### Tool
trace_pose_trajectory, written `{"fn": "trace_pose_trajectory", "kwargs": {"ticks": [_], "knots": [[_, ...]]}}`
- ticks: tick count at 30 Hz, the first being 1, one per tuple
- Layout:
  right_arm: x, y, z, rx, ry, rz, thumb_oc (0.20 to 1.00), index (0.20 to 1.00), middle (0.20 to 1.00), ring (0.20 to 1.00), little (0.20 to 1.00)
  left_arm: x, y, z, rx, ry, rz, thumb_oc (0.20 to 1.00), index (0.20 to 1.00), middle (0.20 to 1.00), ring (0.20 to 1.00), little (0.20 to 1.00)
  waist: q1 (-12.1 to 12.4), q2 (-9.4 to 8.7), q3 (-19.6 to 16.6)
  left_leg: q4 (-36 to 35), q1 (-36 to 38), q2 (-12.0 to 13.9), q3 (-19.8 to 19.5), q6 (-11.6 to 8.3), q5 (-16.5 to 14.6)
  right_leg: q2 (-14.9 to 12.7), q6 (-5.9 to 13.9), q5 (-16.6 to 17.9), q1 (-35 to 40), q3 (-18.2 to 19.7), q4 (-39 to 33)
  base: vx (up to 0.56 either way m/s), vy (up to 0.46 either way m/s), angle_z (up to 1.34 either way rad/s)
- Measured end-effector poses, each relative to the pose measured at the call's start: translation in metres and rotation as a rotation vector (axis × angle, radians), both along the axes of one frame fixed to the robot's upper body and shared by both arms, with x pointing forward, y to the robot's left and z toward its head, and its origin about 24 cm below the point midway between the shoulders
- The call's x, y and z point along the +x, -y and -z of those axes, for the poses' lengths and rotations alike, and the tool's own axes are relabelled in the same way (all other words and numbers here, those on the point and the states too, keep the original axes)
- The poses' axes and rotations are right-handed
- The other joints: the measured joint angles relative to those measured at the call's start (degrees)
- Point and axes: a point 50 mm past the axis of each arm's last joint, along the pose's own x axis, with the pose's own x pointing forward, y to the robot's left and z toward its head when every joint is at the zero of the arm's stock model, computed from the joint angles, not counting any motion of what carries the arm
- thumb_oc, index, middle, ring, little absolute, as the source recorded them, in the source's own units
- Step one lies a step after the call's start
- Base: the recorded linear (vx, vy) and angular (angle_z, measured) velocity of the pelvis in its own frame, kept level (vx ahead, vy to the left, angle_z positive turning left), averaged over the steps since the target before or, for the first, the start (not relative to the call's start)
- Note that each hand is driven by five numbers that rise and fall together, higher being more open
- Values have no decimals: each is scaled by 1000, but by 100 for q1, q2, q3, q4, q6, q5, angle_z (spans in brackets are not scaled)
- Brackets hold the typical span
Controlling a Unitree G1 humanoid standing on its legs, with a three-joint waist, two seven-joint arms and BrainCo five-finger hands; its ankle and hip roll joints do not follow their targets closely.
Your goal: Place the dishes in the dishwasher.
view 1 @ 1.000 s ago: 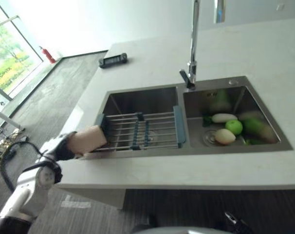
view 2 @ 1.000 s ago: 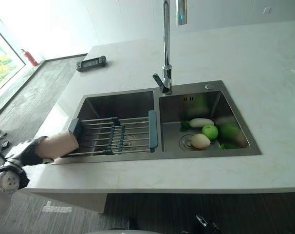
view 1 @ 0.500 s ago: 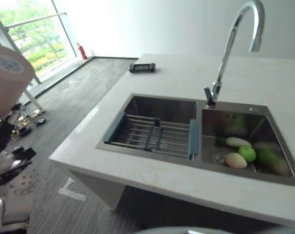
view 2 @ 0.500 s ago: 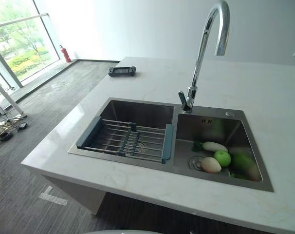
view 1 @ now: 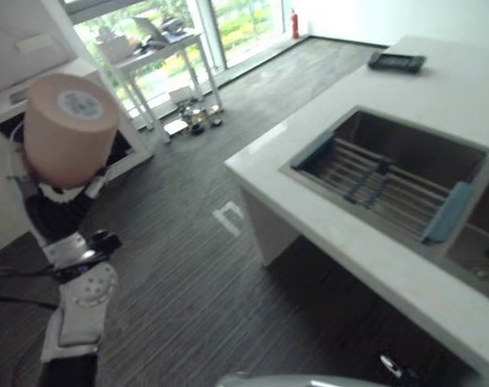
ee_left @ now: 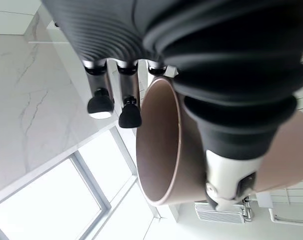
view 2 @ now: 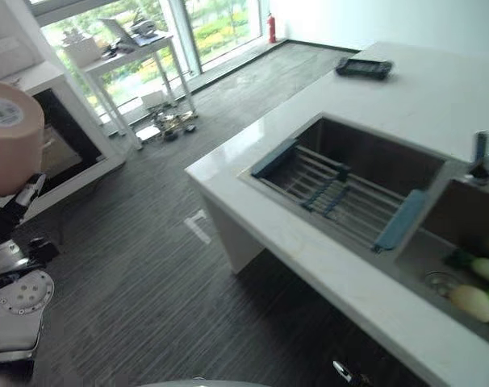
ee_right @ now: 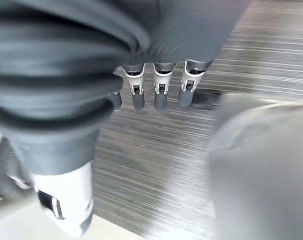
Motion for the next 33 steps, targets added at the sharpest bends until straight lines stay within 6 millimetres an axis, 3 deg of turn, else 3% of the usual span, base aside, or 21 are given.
{"fn": "trace_pose_trajectory", "kwargs": {"ticks": [1,2,3,4,5,6,7,8,9,10,11,12,14,15,18,19,20,21,23,33], "knots": [[4,-15,4,14,8,5,1000,1000,1000,1000,1000,2,1,2,7,-65,57,200,200,200,200,200,94,-349,77,132,-104,-410,-156,197,-22,-352,283,271,1,258,-51,-351,620,82],[29,-27,3,35,73,-36,1000,1000,1000,1000,1000,6,6,3,34,-116,103,200,200,200,200,200,193,-442,97,208,-180,-650,-276,376,-70,-597,370,641,-6,381,105,-369,640,64],[43,-34,0,57,132,-11,1000,1000,1000,1000,1000,7,9,7,59,-163,144,200,200,200,200,200,356,-553,103,458,-310,-780,-268,465,-193,-728,509,727,-51,381,232,-367,632,46],[47,-36,-1,65,165,37,1000,1000,1000,1000,1000,6,10,12,41,-183,156,200,200,200,200,200,352,-558,105,849,-513,-814,-296,517,-372,-811,543,768,-47,414,285,-131,320,109],[51,-32,-10,47,211,-7,1000,1000,1000,1000,1000,23,31,20,4,-209,255,200,200,200,200,200,236,-426,123,1810,-1116,-829,-66,979,-711,-995,528,630,26,678,958,-16,122,248],[42,-28,-13,35,198,-88,1000,1000,1000,1000,1000,42,60,29,-19,-243,376,200,200,200,200,200,50,-216,111,1948,-1178,-832,-443,1040,-890,-970,495,567,-32,1172,1600,49,51,372],[54,-35,-10,79,184,-192,1000,1000,1000,1000,1000,47,77,36,10,-283,458,200,200,200,200,200,-40,-162,167,1541,-1088,-861,-925,821,-705,-161,576,-387,-286,2685,1704,106,-11,404],[78,-45,-11,116,210,-258,1000,1000,1000,1000,1000,47,67,31,34,-282,428,200,200,200,200,200,20,-407,190,775,-885,-669,-651,-228,-622,706,168,-697,-776,3035,1206,144,-70,365],[80,-46,-11,134,208,-289,1000,1000,1000,1000,1000,49,64,22,80,-273,417,200,200,200,200,200,-4,-627,219,1144,-984,-587,-852,188,-427,820,262,-729,-990,3225,1141,179,-126,283],[74,-43,-7,140,167,-283,1000,1000,1000,1000,1000,50,64,23,73,-275,415,200,200,200,200,200,83,-807,242,966,-740,-835,-870,544,-383,788,205,-781,-1006,3409,1099,155,-173,289],[61,-36,-3,151,103,-311,1000,1000,1000,1000,1000,49,70,21,53,-262,428,200,200,200,200,200,176,-815,190,915,-651,-861,-1181,549,-374,1088,-31,-726,-1016,3535,892,130,-266,269],[55,-33,-2,154,81,-310,1000,1000,1000,1000,1000,47,72,19,52,-258,431,200,200,200,200,200,157,-785,172,885,-650,-853,-1282,542,-346,1102,-125,-682,-964,3489,848,92,-307,230],[65,-35,-3,163,91,-328,1000,1000,1000,1000,1000,40,69,34,43,-330,407,200,200,200,200,200,438,-521,73,718,-514,-721,-1412,555,-201,1148,-284,-581,-718,2882,345,86,-269,68],[71,-37,-4,168,106,-331,1000,1000,1000,1000,1000,37,68,39,60,-365,392,200,200,200,200,200,439,-411,63,684,-489,-642,-1503,533,-187,1248,-284,-388,-488,2737,-38,78,-161,19],[70,-39,-3,181,106,-334,1000,1000,1000,1000,1000,30,56,41,78,-406,354,200,200,200,200,200,442,-281,10,357,-122,-360,-1569,271,-13,1617,-437,-23,238,2622,-973,53,-102,4],[66,-35,-3,172,94,-328,1000,1000,1000,1000,1000,30,57,40,88,-407,368,200,200,200,200,200,415,-266,2,272,-80,-301,-1538,144,71,1674,-442,-21,284,2565,-1026,29,13,25],[53,-27,-2,165,74,-272,1000,1000,1000,1000,1000,32,60,40,100,-419,390,200,200,200,200,200,199,-252,-16,31,-50,-257,-1471,-96,226,1686,-493,5,379,2364,-1139,26,54,66],[49,-19,-3,152,74,-232,1000,1000,1000,1000,1000,33,63,38,110,-411,410,200,200,200,200,200,49,-177,-29,-83,-60,-166,-1235,-96,225,1718,-603,-29,371,2221,-1154,33,48,64],[43,-9,-4,132,61,-181,1000,1000,1000,1000,1000,33,66,38,115,-410,428,200,200,200,200,200,17,0,-27,-148,-55,-104,-1149,8,171,1798,-604,-36,257,2294,-1101,36,24,2],[36,-15,-1,161,71,-156,1000,1000,1000,1000,1000,36,72,32,137,-376,464,200,200,200,200,200,-342,124,-77,-158,172,-39,-987,9,171,1860,-555,-26,234,2731,-1198,63,4,-25]]}}
